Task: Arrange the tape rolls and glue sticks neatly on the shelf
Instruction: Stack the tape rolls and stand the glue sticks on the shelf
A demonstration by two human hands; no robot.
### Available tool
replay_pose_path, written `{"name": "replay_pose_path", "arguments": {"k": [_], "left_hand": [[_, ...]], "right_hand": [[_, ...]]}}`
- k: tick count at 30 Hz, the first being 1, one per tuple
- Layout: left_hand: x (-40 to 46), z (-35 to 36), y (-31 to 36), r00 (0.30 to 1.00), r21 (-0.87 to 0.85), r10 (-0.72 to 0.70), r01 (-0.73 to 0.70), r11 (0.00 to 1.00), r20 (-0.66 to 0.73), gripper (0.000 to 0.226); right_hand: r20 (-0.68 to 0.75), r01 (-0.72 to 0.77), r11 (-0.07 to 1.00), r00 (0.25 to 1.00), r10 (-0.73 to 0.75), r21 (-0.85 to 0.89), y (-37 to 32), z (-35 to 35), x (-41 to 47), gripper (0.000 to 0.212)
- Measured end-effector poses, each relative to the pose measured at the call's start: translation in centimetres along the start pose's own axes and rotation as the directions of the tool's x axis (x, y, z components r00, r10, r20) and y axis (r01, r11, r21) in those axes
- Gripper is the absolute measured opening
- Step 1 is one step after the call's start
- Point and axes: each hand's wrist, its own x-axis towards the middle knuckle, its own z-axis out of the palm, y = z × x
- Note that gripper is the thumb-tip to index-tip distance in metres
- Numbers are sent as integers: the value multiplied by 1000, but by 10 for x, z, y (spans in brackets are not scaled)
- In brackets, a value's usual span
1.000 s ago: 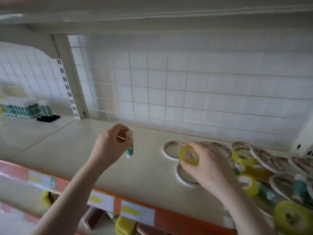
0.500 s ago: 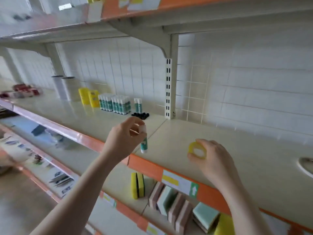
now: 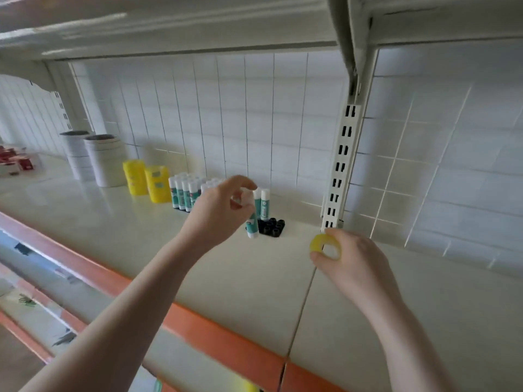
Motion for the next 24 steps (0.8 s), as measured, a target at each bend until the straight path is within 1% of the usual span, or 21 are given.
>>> {"name": "replay_pose_path", "arguments": {"k": [3, 6, 10, 13, 20, 24], "left_hand": [[35, 1, -10, 998, 24, 28, -30, 999, 58, 16], [68, 10, -21, 990, 83, 49, -60, 995, 132, 17], [101, 27, -32, 966, 65, 131, -149, 987, 222, 21], [117, 41, -39, 946, 45, 168, -188, 981, 276, 20], [133, 59, -59, 910, 28, 167, -191, 981, 380, 21], [136, 67, -66, 891, 21, 151, -177, 984, 428, 19]], "right_hand": [[24, -42, 999, 999, 42, -33, -9, 8, 19, 51], [35, -78, 994, 996, 80, -75, -17, 16, 34, 43], [5, -139, 984, 990, 140, -113, -25, 25, 47, 39], [7, -182, 975, 983, 184, -124, -31, 34, 52, 39], [22, -260, 957, 964, 265, -131, -34, 49, 59, 42], [33, -258, 957, 964, 265, -135, -35, 55, 60, 45]]}}
